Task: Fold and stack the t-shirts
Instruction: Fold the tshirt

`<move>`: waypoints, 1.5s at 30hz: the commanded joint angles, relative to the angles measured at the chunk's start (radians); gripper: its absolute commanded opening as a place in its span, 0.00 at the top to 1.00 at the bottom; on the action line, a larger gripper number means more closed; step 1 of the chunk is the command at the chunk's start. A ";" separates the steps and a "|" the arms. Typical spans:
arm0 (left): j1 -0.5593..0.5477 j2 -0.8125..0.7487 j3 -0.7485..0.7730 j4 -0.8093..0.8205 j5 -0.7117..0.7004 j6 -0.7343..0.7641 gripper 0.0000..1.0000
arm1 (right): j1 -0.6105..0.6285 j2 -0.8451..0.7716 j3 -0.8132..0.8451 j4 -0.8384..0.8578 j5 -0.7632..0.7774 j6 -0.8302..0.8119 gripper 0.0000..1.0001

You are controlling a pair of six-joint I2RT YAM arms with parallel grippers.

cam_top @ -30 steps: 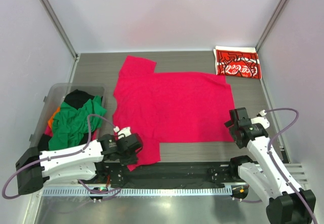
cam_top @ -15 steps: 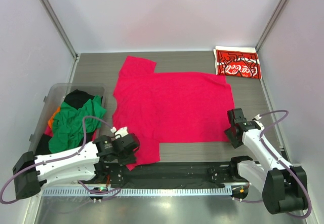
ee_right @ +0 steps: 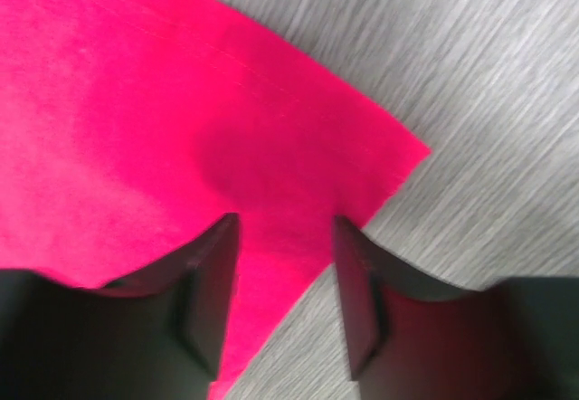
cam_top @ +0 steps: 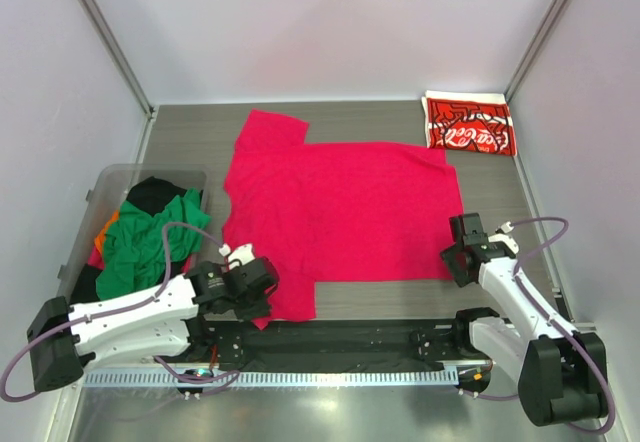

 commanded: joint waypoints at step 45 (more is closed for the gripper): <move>0.388 0.325 0.631 -0.187 -0.088 0.599 1.00 | -0.006 0.046 0.248 -0.048 -0.074 -0.178 0.99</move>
